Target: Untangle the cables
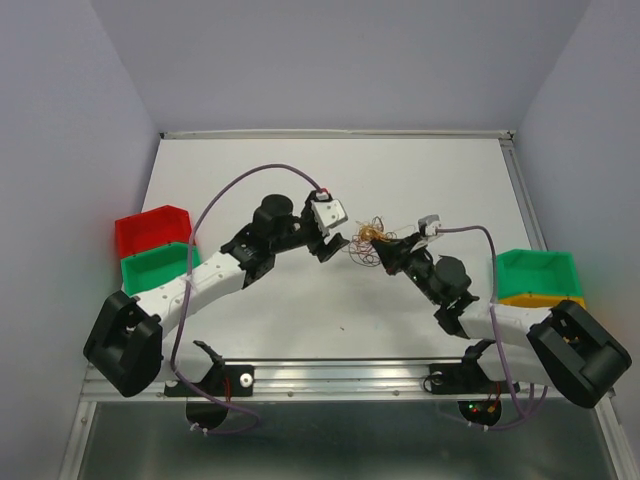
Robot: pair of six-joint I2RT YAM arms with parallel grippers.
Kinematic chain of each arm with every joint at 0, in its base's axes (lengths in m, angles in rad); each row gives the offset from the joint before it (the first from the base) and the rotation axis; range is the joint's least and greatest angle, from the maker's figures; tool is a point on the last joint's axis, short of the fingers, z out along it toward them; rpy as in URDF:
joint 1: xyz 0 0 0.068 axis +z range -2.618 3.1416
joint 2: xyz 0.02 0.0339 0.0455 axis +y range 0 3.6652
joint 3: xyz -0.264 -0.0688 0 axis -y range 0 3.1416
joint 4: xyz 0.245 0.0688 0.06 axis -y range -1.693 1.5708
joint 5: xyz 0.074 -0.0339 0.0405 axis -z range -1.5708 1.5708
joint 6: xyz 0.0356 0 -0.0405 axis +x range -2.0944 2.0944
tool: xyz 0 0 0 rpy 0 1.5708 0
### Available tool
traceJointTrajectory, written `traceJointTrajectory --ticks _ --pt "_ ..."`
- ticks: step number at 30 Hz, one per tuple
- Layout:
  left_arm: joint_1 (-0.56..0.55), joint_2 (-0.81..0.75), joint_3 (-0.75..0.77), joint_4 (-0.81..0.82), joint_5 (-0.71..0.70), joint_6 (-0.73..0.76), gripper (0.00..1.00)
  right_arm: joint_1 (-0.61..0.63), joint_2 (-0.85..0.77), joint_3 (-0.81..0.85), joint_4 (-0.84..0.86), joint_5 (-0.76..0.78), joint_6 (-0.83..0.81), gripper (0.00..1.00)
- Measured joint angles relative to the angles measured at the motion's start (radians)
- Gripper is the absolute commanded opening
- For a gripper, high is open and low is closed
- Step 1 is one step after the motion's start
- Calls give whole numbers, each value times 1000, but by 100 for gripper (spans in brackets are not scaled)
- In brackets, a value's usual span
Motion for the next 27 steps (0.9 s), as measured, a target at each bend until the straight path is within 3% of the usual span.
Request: traceJointTrajectory --ticks 9,12,16,17,19,21,27 --pt "-27 11 -9 -2 101 54 83 53 19 37 -1 -232 -24 1" --pt "-35 10 -21 0 113 64 76 67 19 39 -7 -267 -26 1" --pt "-49 11 -28 -3 127 82 45 79 20 50 -22 -284 -32 2" --pt "-52 11 -28 -7 131 90 25 79 20 53 -23 -284 -32 2" --pt "-57 11 -28 -20 144 99 2 79 24 57 -27 -277 -39 7" --pt "-63 12 -28 -32 145 111 0 79 27 61 -35 -264 -40 16" --pt "-66 13 -28 -44 140 116 0 98 38 62 -36 -169 -39 23"
